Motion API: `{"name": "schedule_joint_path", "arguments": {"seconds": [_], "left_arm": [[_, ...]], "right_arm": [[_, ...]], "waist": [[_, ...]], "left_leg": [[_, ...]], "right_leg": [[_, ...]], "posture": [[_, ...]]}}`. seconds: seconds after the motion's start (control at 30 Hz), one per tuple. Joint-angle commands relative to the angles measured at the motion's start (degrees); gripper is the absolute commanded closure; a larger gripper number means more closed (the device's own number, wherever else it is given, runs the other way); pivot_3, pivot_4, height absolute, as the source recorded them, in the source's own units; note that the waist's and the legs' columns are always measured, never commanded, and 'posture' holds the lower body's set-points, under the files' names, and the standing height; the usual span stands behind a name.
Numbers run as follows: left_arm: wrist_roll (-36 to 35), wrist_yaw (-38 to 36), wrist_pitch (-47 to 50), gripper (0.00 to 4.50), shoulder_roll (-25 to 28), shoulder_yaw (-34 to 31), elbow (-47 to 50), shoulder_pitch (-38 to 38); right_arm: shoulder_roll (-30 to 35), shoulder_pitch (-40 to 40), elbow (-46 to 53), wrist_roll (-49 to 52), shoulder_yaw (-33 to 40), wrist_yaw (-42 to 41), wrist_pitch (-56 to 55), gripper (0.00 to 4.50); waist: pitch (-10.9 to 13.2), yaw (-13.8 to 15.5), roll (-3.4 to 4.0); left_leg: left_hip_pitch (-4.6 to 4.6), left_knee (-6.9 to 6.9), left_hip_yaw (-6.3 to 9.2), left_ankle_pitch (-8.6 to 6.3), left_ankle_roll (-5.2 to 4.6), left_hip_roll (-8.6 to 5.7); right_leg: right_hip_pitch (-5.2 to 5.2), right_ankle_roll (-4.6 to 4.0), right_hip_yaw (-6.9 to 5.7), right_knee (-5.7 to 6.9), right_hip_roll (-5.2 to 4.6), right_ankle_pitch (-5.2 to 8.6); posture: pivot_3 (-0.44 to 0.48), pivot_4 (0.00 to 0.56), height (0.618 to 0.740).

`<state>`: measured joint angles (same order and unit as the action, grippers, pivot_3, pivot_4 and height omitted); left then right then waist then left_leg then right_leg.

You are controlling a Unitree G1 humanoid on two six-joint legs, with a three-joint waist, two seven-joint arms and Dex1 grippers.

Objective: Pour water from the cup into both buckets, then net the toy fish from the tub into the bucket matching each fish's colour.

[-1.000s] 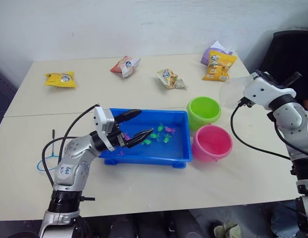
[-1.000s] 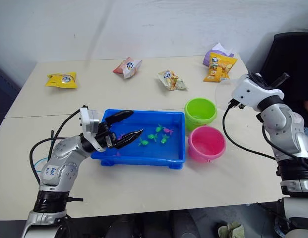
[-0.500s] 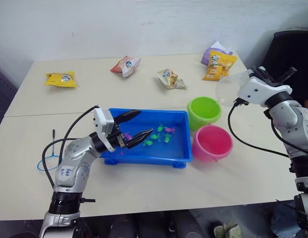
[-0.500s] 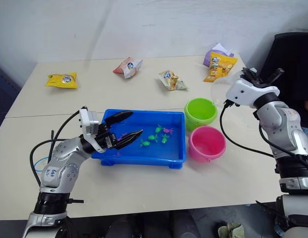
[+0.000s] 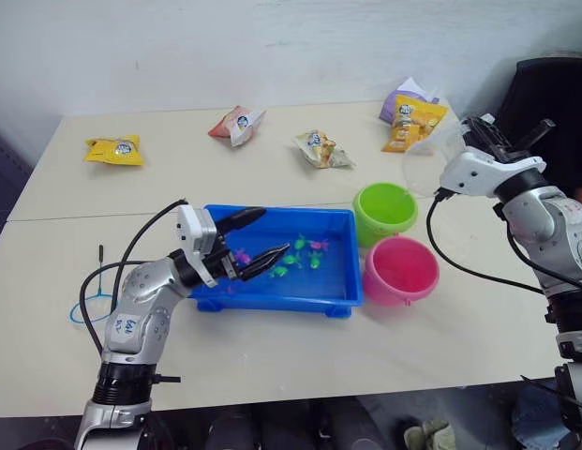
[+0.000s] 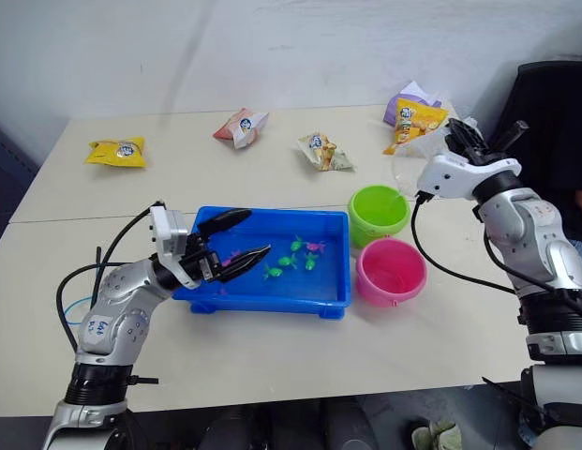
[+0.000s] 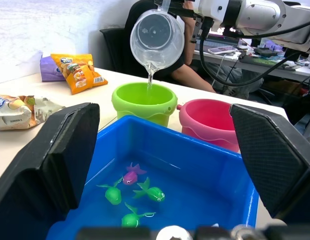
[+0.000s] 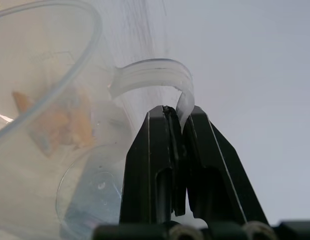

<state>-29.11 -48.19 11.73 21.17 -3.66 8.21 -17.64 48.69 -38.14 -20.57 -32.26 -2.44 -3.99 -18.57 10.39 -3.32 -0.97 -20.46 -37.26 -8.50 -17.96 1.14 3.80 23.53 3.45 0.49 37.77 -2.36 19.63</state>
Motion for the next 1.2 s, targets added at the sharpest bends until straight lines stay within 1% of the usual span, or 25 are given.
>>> {"name": "schedule_joint_path", "arguments": {"seconds": [0.03,0.27,0.47,0.6,0.67,0.8,0.83,0.9,0.93,1.03,1.1,1.17,1.2], "left_arm": [[-0.05,-0.24,-1.41,0.00,0.04,-0.18,0.70,-0.48],[0.10,-0.16,-1.62,0.00,0.03,0.11,0.52,-0.94],[0.32,-0.03,-1.66,0.00,0.00,0.31,0.58,-1.05],[0.29,-0.17,-1.58,0.00,0.03,0.34,0.37,-1.37],[0.24,-0.25,-1.49,0.00,0.10,0.32,0.30,-1.52],[0.54,-0.12,-1.44,0.00,0.29,0.26,0.08,-1.73],[0.33,-0.26,-1.28,0.00,0.31,0.23,0.09,-1.78],[-0.23,-0.70,-0.89,0.00,0.43,0.16,0.23,-1.83],[-0.41,-0.86,-0.77,0.00,0.48,0.15,0.30,-1.84],[-2.67,-3.26,0.79,0.00,1.24,0.17,1.68,-1.28],[-4.53,-6.02,2.75,0.00,2.63,0.57,3.22,-0.88],[-6.30,-8.31,5.08,0.00,4.17,0.98,4.36,-0.68],[-7.69,-10.07,7.11,0.00,5.61,1.39,5.37,-0.47]], "right_arm": [[1.35,-0.45,2.45,-1.61,1.55,4.24,-1.53,4.44],[1.20,1.23,3.96,-3.97,2.26,10.45,-3.83,4.44],[-0.03,3.59,5.31,-4.04,1.69,10.03,-1.29,4.44],[-1.40,4.59,6.42,-1.71,2.68,8.97,0.35,4.44],[-3.03,4.79,7.38,2.90,5.27,6.77,3.31,4.44],[-6.86,5.16,10.36,16.53,10.68,-1.13,9.32,4.44],[-7.55,5.68,11.76,19.99,11.81,-3.69,11.01,4.44],[-9.39,6.97,14.88,26.53,16.00,-5.62,15.26,4.44],[-10.00,7.52,16.14,28.61,17.52,-6.20,17.25,4.44],[-13.63,11.19,22.12,40.54,24.97,-8.20,29.72,4.44],[-16.64,14.19,25.79,49.34,30.93,-7.63,40.39,4.44],[-18.57,15.92,27.57,54.40,34.74,-6.22,47.12,4.44],[-19.92,16.92,26.94,55.92,36.52,-5.27,48.17,4.44]], "waist": [[0.00,0.02,0.00],[0.00,0.01,0.00],[0.00,0.04,0.00],[0.00,-0.02,0.00],[0.00,-0.04,0.00],[0.00,0.11,0.00],[0.00,0.12,0.00],[0.00,0.15,0.00],[0.00,0.20,0.00],[0.00,0.40,-0.01],[0.00,0.46,-0.01],[-0.01,0.43,0.00],[-0.01,0.39,0.00]], "left_leg": [[0.00,0.00,0.00,0.00,0.00,0.00],[0.00,-0.02,0.00,0.00,0.00,0.00],[0.00,-0.06,0.00,0.00,0.00,0.00],[0.00,-0.08,0.00,0.00,0.00,0.00],[0.00,-0.07,0.00,0.00,0.01,0.01],[0.00,-0.11,0.00,0.00,0.00,0.00],[0.00,-0.11,0.00,0.00,0.00,0.01],[0.00,-0.11,0.01,0.00,0.00,0.01],[0.00,-0.11,0.03,0.00,0.00,0.02],[-0.01,-0.11,0.04,0.01,-0.02,0.00],[-0.02,-0.11,0.08,0.01,-0.03,0.01],[-0.03,-0.09,0.09,0.01,-0.03,0.02],[-0.03,-0.09,0.08,0.00,-0.03,0.00]], "right_leg": [[0.00,0.00,0.00,0.00,0.00,0.00],[0.00,0.00,0.00,0.02,0.00,0.00],[0.00,0.00,0.00,0.05,0.00,0.00],[0.00,0.00,0.01,0.08,0.00,0.00],[0.00,0.00,0.01,0.09,0.02,0.00],[-0.01,0.00,0.01,0.12,0.02,0.00],[-0.01,0.00,0.01,0.12,0.02,0.00],[-0.01,0.00,0.01,0.11,0.02,0.00],[-0.02,0.00,0.00,0.12,0.02,0.00],[-0.03,0.01,-0.01,0.12,0.00,-0.01],[-0.04,0.01,-0.01,0.12,0.00,-0.01],[-0.04,0.01,-0.01,0.12,0.00,-0.01],[-0.05,0.01,-0.01,0.12,-0.01,-0.01]], "posture": [[0.000,0.150,0.739],[0.000,0.150,0.739],[0.000,0.150,0.739],[0.000,0.150,0.739],[0.000,0.150,0.739],[0.000,0.150,0.739],[0.000,0.150,0.739],[0.000,0.150,0.739],[0.000,0.150,0.739],[0.000,0.150,0.739],[0.000,0.150,0.739],[0.000,0.150,0.739],[0.000,0.150,0.739]]}}
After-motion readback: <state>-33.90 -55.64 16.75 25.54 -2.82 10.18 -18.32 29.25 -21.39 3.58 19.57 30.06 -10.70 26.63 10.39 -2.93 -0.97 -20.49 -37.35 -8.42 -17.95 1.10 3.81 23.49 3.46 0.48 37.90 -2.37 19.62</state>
